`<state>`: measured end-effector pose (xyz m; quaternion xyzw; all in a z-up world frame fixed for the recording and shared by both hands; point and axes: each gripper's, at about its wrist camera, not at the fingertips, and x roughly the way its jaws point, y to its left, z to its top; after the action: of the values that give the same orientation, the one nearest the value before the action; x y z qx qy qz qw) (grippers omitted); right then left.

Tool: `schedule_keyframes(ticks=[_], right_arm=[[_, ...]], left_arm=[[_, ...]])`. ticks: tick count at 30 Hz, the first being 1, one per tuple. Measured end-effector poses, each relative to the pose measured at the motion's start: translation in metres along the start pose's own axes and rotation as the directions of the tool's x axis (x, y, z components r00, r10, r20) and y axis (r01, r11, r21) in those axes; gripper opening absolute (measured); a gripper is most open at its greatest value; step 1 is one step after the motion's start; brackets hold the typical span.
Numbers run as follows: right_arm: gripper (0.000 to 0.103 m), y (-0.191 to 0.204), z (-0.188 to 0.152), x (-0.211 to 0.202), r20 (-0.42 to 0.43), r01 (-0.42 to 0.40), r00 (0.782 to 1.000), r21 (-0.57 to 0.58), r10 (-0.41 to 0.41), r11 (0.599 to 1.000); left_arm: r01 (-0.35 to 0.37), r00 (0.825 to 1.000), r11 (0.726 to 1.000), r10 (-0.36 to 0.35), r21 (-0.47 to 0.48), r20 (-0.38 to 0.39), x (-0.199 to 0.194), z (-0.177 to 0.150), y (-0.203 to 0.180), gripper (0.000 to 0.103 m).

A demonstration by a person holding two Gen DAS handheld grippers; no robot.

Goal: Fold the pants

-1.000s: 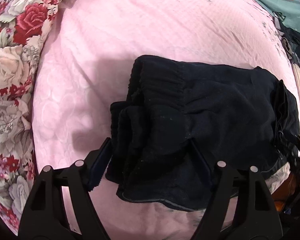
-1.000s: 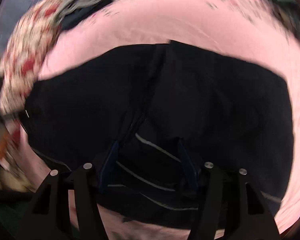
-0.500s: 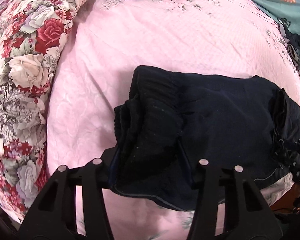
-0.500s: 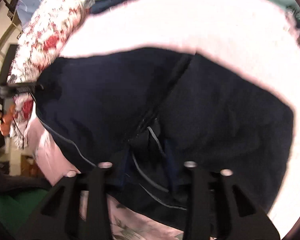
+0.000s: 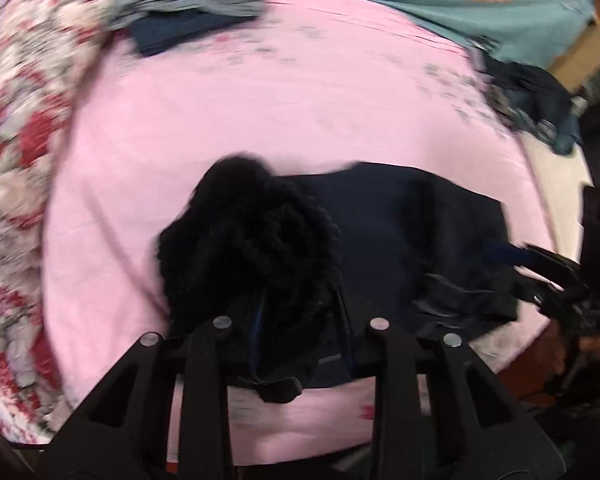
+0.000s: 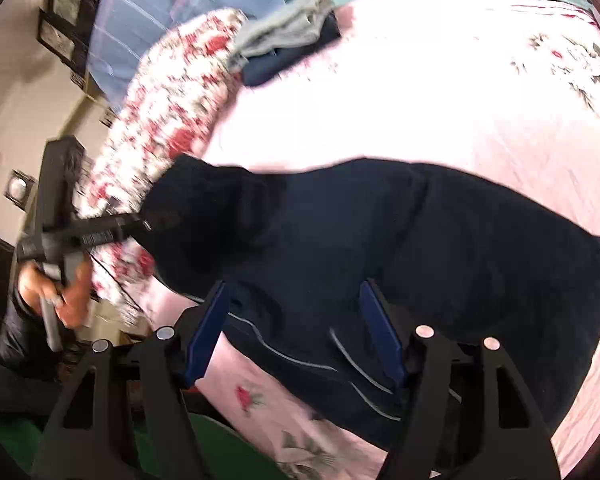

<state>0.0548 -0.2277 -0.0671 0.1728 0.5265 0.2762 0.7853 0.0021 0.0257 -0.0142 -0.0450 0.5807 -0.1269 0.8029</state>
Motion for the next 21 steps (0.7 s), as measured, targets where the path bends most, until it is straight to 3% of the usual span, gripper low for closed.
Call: schedule_keyframes(ticks=[3,5,8,10,12,16,19,21], right_arm=[[0.071,-0.007,0.006,-0.012,0.034,-0.041,0.999,0.053,0.039,0.998],[0.072,-0.011,0.012,-0.01,0.048,-0.062,0.997,0.1,0.057,0.993],[0.073,-0.022,0.013,-0.012,0.032,-0.029,0.999,0.153,0.025,0.988],[0.076,-0.025,0.012,-0.015,0.025,-0.034,0.999,0.188,0.03,0.982],[0.08,-0.021,0.012,-0.015,0.016,-0.03,1.0,0.185,0.027,0.982],[0.083,0.004,0.018,-0.01,0.005,-0.038,0.999,0.107,0.038,0.994],[0.083,0.023,0.024,0.004,-0.021,-0.05,0.998,0.055,0.051,0.997],[0.083,0.041,0.03,0.018,-0.043,-0.048,0.998,0.015,0.049,0.999]], left_arm=[[0.003,1.0,0.995,0.0,0.105,-0.028,0.024,-0.001,-0.034,0.033],[0.063,0.995,0.993,-0.054,0.102,-0.089,0.052,0.001,-0.033,0.04],[0.033,0.99,0.993,-0.017,0.113,-0.143,0.074,-0.006,-0.037,0.05],[0.073,0.99,0.99,-0.058,0.118,-0.127,0.059,-0.009,-0.04,0.075],[0.069,0.993,0.99,-0.057,0.122,-0.1,0.04,-0.013,-0.039,0.084],[0.066,0.997,0.992,-0.061,0.111,-0.053,-0.006,-0.025,-0.017,0.089],[0.035,0.999,0.996,-0.035,0.088,0.004,-0.031,-0.03,0.006,0.092],[-0.022,0.998,0.999,0.019,0.049,0.052,-0.048,-0.036,0.031,0.094]])
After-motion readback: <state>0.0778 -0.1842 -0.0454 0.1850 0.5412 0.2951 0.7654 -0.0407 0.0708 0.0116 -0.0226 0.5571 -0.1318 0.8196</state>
